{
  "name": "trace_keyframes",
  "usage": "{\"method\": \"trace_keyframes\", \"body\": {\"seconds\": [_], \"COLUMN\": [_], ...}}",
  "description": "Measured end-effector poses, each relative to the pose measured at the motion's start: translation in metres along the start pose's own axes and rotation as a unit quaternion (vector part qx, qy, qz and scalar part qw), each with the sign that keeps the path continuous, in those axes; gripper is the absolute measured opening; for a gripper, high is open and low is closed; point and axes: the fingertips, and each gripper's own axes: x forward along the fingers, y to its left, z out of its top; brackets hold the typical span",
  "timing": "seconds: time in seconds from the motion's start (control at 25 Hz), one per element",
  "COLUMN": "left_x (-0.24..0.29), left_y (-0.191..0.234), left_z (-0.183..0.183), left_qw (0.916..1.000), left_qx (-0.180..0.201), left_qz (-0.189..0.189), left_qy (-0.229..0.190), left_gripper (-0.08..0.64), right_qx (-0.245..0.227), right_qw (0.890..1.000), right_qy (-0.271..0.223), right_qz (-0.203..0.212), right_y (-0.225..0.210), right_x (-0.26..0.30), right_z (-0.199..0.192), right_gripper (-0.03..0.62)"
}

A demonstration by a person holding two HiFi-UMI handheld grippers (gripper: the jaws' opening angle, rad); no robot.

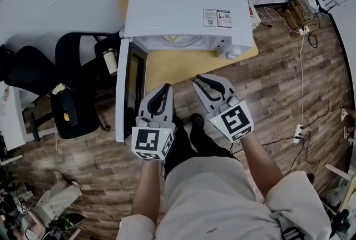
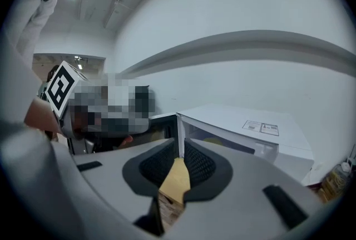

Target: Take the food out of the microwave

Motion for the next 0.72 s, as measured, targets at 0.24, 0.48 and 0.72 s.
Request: {"method": "trace_keyframes", "body": {"seconds": [0.24,0.48,0.72], "left_x": [0.019,0.035,0.05], "left_y": [0.014,0.031,0.048], "left_z": [-0.013,-0.023,-0.036], "left_qw": [0.9999,0.9998,0.9996], "left_qx": [-0.007,-0.012,-0.012], "left_qz": [-0.009,-0.011,-0.013], "left_qy": [0.009,0.015,0.024], "left_gripper": [0.011,0.011,0.011], "right_qx": [-0.015,-0.036,-0.079], "right_qw": [1.0,0.998,0.994], "right_qy": [0.02,0.043,0.071], "right_qz": [-0.003,-0.007,-0.019], "right_y": [-0.006,-0.018,-0.033], "right_x": [0.02,0.046,0.076], "right_z": [-0.015,-0.035,-0.056], "right_gripper": [0.067,0.089,0.127]}}
